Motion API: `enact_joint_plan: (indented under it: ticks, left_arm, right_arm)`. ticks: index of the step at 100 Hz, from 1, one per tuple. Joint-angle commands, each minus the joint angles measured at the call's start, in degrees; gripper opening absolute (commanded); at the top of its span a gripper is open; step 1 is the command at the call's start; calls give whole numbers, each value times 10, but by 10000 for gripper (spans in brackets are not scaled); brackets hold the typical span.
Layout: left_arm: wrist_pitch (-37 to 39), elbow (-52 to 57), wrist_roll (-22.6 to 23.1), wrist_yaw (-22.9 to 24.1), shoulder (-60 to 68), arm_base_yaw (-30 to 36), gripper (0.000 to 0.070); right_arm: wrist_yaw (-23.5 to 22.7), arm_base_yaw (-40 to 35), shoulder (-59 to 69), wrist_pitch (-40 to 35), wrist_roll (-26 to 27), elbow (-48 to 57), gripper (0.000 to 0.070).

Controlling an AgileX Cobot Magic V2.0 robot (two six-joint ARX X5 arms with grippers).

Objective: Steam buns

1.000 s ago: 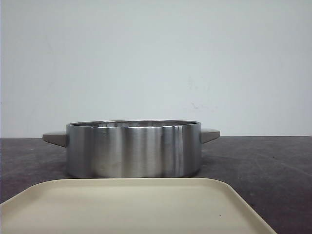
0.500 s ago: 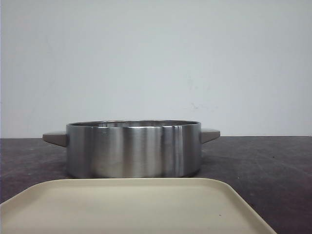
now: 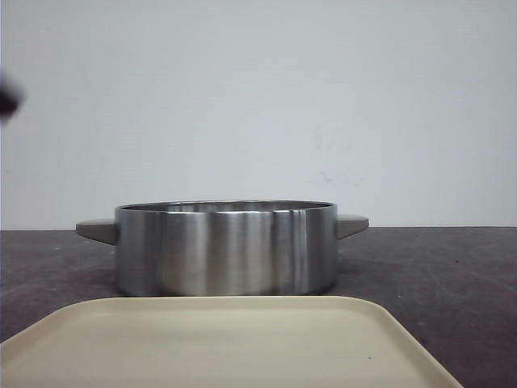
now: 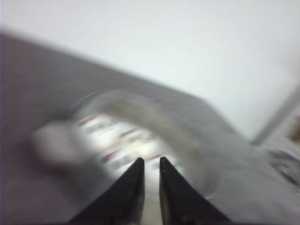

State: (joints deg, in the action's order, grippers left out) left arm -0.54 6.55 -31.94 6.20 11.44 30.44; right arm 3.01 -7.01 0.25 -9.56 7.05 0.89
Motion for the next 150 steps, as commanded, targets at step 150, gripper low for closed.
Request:
enact_joint_plan:
  ticks: [150]
  left_arm:
    - [-106,-54,278,-5,-113,-284,16]
  right_arm:
    - [0,0,0,5,-4,-2,7]
